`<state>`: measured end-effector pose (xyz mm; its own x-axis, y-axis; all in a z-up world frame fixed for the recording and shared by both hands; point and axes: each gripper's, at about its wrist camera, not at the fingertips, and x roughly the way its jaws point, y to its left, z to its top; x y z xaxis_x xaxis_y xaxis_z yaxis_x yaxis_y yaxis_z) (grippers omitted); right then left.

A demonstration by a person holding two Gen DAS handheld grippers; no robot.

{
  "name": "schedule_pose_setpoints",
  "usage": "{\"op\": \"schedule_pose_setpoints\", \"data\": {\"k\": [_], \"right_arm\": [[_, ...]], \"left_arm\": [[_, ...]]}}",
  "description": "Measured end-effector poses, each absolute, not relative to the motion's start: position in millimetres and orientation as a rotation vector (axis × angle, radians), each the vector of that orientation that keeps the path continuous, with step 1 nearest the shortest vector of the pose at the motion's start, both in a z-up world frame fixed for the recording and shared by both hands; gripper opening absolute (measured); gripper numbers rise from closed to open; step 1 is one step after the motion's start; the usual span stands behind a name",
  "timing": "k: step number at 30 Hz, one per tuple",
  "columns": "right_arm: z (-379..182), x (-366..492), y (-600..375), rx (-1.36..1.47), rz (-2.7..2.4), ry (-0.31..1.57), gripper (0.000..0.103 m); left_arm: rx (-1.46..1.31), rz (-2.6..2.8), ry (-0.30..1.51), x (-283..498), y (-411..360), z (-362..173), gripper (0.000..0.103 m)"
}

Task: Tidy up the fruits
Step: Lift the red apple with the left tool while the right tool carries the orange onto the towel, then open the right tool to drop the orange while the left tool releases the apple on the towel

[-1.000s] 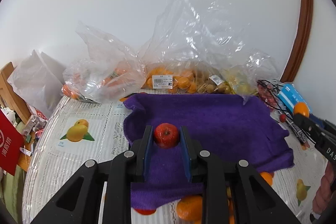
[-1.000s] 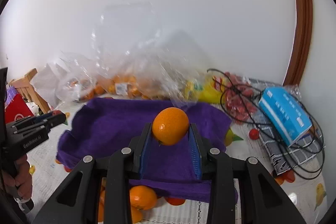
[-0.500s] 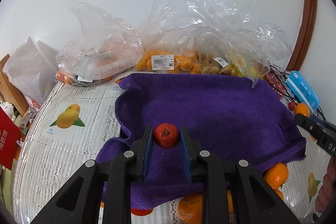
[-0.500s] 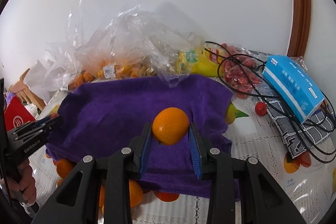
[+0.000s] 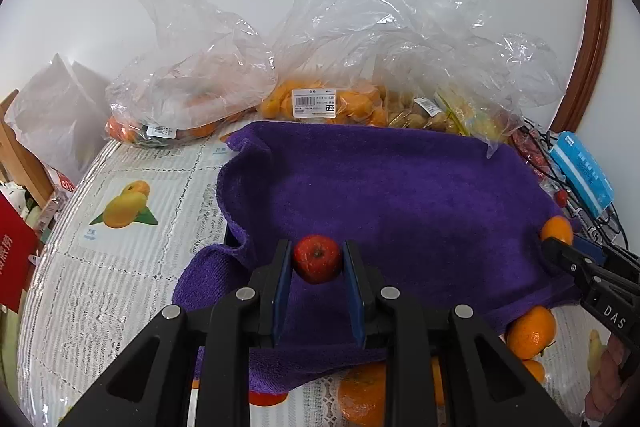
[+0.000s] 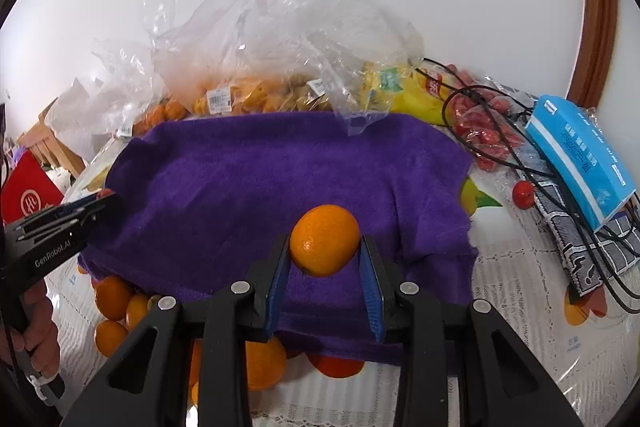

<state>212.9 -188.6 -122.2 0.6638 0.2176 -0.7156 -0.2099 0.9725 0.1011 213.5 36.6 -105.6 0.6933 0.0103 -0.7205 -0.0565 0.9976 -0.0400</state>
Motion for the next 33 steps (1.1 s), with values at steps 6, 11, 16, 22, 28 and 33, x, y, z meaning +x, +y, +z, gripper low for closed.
{"op": "schedule_pose_setpoints", "data": {"k": [6, 11, 16, 22, 28, 33], "right_arm": [[-125.9, 213.2, -185.7, 0.002, 0.244, 0.819, 0.034], [-125.3, 212.1, -185.0, 0.001, 0.248, 0.815, 0.034], [-119.7, 209.4, -187.6, 0.011, 0.244, 0.794, 0.041], [-117.8, 208.6, -188.1, 0.004, 0.234, 0.785, 0.049], [-116.2, 206.9, -190.5, 0.009, 0.222, 0.763, 0.059], [-112.0, 202.6, -189.8, 0.006, 0.227, 0.739, 0.074]], "left_arm": [[-0.062, 0.025, 0.848, 215.4, 32.5, -113.9, 0.024], [-0.050, 0.030, 0.860, 215.2, 31.1, -117.0, 0.024], [-0.049, 0.026, 0.884, 217.0, 30.2, -121.7, 0.024], [-0.041, 0.019, 0.885, 216.1, 28.8, -121.7, 0.024], [-0.047, 0.007, 0.900, 217.2, 28.8, -119.4, 0.045], [-0.052, -0.005, 0.872, 214.2, 28.8, -111.5, 0.060]]}}
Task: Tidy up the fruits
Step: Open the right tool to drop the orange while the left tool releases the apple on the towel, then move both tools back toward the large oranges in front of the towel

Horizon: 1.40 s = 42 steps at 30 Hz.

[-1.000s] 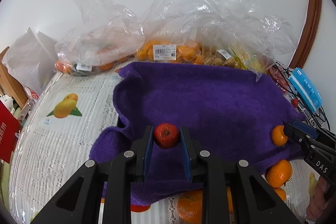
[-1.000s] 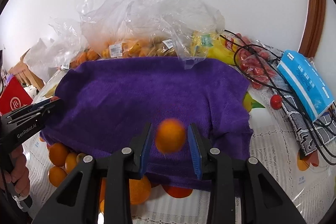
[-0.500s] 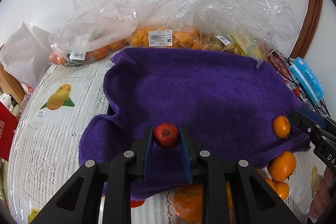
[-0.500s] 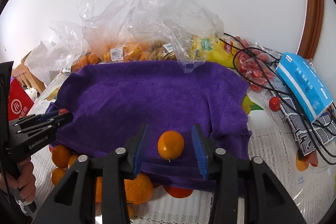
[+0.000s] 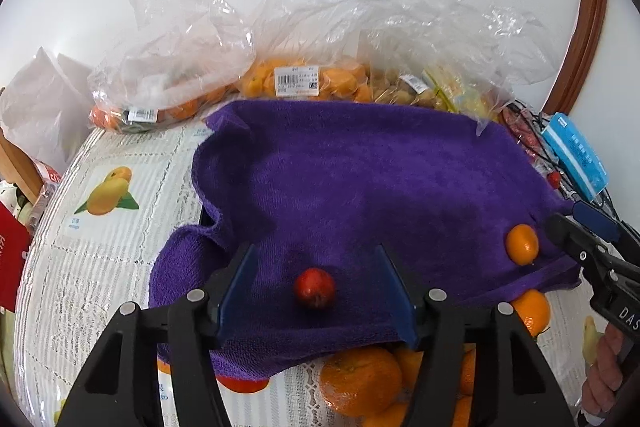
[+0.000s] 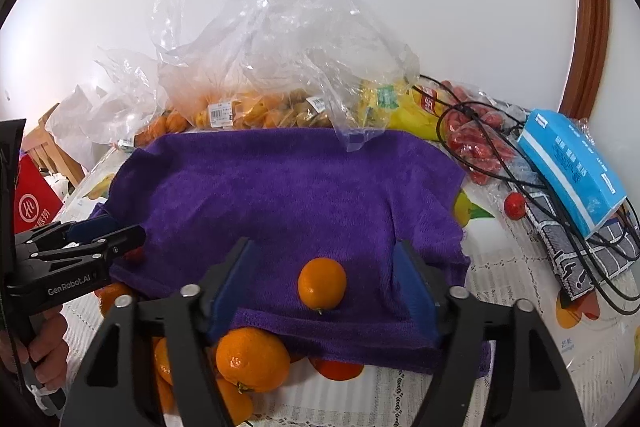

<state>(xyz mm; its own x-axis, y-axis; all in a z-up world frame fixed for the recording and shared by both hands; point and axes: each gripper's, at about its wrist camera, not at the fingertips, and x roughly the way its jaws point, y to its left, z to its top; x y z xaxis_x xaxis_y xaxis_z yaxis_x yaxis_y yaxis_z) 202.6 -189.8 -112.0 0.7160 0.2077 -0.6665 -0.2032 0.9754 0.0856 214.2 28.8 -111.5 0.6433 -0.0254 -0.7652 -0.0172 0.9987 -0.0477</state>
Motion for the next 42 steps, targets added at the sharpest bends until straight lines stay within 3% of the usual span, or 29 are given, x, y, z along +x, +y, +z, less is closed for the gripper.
{"op": "schedule_pose_setpoints", "data": {"k": [4, 10, 33, 37, 42], "right_arm": [[-108.0, 200.4, -184.5, -0.029, 0.211, 0.730, 0.088], [-106.5, 197.4, -178.8, -0.072, 0.178, 0.716, 0.093], [-89.7, 163.3, -187.7, -0.018, 0.192, 0.690, 0.092], [-85.9, 149.2, -184.8, -0.011, 0.198, 0.711, 0.084], [-80.3, 128.3, -188.7, 0.002, 0.180, 0.702, 0.084]], "left_arm": [[-0.042, -0.001, 0.859, 213.2, 27.5, -108.8, 0.060], [-0.037, -0.009, 0.843, 211.7, 25.9, -106.9, 0.060], [-0.051, -0.030, 0.793, 194.8, 26.4, -83.4, 0.060], [-0.060, -0.038, 0.801, 189.7, 28.0, -81.2, 0.060], [-0.089, -0.060, 0.841, 181.0, 34.6, -85.1, 0.060]]}}
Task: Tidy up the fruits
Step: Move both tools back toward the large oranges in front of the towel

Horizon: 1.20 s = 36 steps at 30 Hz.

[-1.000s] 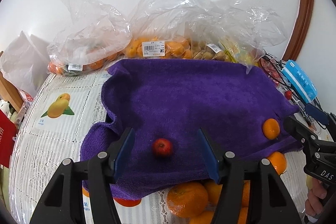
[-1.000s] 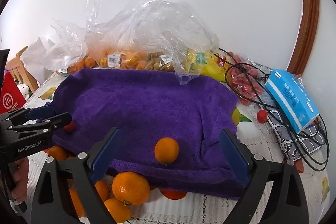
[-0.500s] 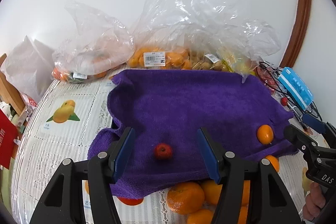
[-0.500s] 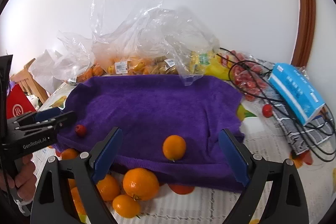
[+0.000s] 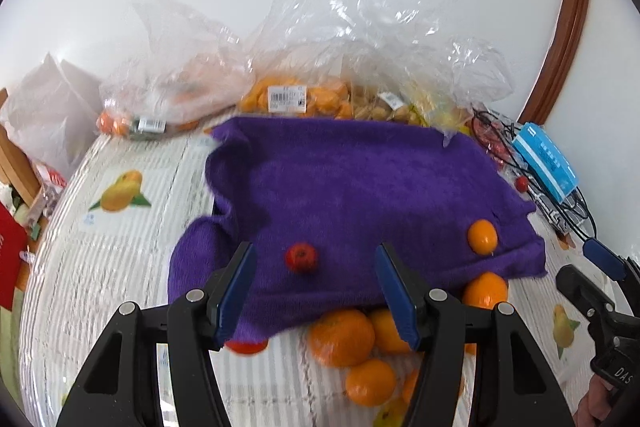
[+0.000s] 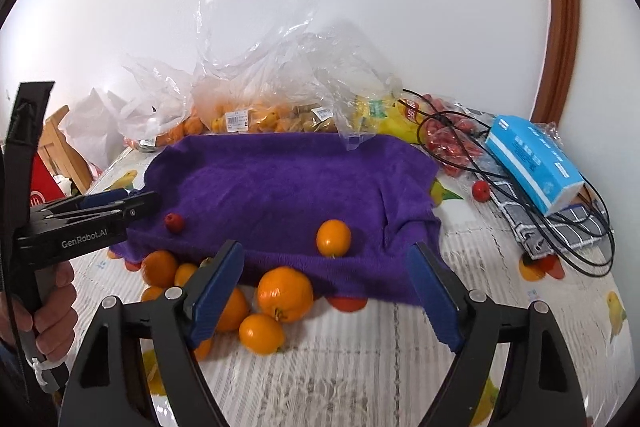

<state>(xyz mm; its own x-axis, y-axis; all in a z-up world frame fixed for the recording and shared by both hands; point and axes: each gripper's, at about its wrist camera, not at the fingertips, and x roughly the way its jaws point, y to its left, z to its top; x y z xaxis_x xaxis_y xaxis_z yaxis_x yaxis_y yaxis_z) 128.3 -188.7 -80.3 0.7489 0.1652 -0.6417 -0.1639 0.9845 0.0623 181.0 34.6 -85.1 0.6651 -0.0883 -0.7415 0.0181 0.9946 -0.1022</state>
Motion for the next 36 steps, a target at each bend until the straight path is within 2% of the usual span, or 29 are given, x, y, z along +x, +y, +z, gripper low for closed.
{"op": "schedule_pose_setpoints", "data": {"k": [4, 7, 11, 26, 36], "right_arm": [[-79.6, 115.7, -190.9, 0.014, 0.163, 0.700, 0.082], [-85.2, 111.0, -187.7, 0.015, 0.177, 0.716, 0.073], [-98.5, 115.2, -181.5, 0.036, 0.217, 0.773, 0.056], [-132.3, 153.9, -159.7, 0.028, 0.243, 0.863, 0.051], [-155.6, 172.8, -159.2, 0.075, 0.250, 0.952, 0.049]], "left_arm": [[-0.110, -0.062, 0.845, 168.9, 44.9, -86.7, 0.060], [-0.112, -0.059, 0.844, 160.3, 51.8, -87.4, 0.060], [-0.087, -0.036, 0.832, 153.4, 60.5, -89.2, 0.060], [-0.147, -0.072, 0.862, 162.1, 81.8, -107.6, 0.060], [-0.078, -0.103, 0.863, 159.0, 67.1, -108.6, 0.060]]}}
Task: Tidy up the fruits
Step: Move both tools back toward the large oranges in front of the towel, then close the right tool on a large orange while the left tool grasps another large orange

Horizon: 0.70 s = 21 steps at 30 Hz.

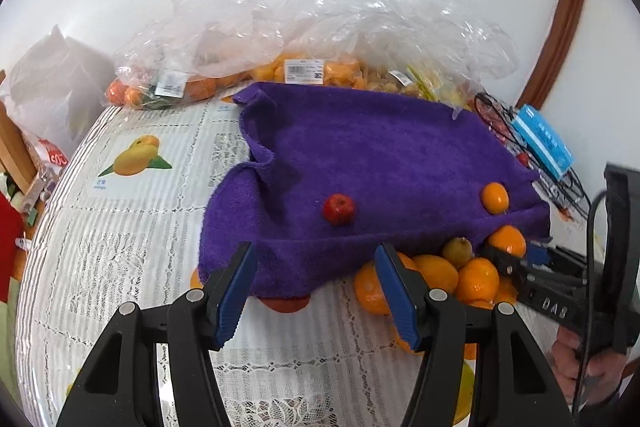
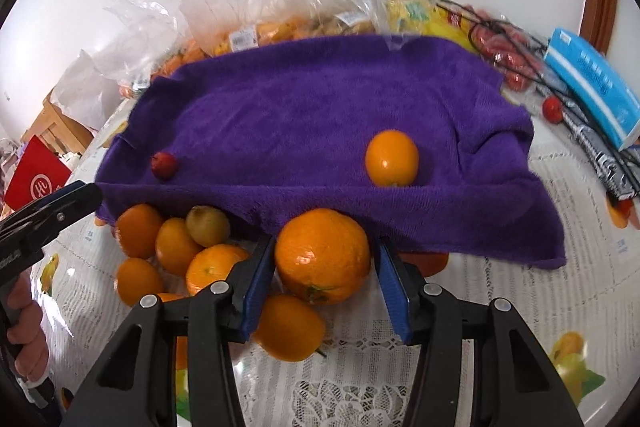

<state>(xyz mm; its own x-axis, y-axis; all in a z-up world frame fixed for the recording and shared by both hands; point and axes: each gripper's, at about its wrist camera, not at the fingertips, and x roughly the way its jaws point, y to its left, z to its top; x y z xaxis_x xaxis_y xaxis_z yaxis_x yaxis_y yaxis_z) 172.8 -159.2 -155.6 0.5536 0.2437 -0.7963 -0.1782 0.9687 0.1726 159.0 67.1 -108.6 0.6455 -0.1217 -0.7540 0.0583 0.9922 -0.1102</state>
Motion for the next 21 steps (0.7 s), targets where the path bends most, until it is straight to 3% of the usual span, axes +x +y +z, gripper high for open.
{"op": "schedule_pose_setpoints", "data": {"k": [1, 17, 21], "right_arm": [[-155.9, 173.0, -160.1, 0.085, 0.255, 0.948, 0.044], [-114.6, 143.6, -181.5, 0.078, 0.256, 0.783, 0.043], [-114.3, 141.6, -194.4, 0.047, 0.248, 0.775, 0.043]], "left_arm": [[-0.073, -0.112, 0.867, 158.8, 65.5, -109.5, 0.060], [-0.011, -0.199, 0.902, 155.3, 30.9, -120.7, 0.057], [-0.042, -0.186, 0.936, 162.9, 26.8, -126.3, 0.043]]}}
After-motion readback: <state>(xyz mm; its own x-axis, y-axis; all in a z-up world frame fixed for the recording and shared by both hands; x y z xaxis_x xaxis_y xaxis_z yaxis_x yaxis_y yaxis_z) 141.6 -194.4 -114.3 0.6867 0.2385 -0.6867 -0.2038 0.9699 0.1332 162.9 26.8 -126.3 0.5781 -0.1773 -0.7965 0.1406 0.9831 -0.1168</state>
